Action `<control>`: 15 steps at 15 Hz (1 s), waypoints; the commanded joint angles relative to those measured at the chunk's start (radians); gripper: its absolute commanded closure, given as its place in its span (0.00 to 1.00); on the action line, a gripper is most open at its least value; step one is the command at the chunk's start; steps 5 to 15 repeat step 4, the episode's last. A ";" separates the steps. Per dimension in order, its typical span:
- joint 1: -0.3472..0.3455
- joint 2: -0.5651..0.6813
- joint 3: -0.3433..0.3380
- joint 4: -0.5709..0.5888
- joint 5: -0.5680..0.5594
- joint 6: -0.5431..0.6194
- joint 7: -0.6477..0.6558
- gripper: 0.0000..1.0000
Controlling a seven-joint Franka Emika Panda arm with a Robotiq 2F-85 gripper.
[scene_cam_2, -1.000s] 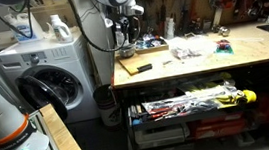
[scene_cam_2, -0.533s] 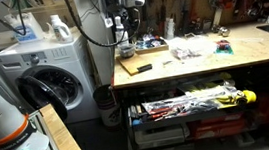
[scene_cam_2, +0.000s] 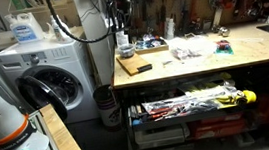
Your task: Pick up the clear lunch box and put it on the wooden board, pick up the object from the clear lunch box and put it on the table, pick up the silver bowl and put it in the clear lunch box
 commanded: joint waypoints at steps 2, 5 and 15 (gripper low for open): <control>-0.017 -0.018 -0.008 -0.005 0.046 -0.035 0.009 0.00; -0.024 -0.024 -0.011 -0.011 0.061 -0.038 0.009 0.00; -0.024 -0.024 -0.011 -0.011 0.061 -0.038 0.009 0.00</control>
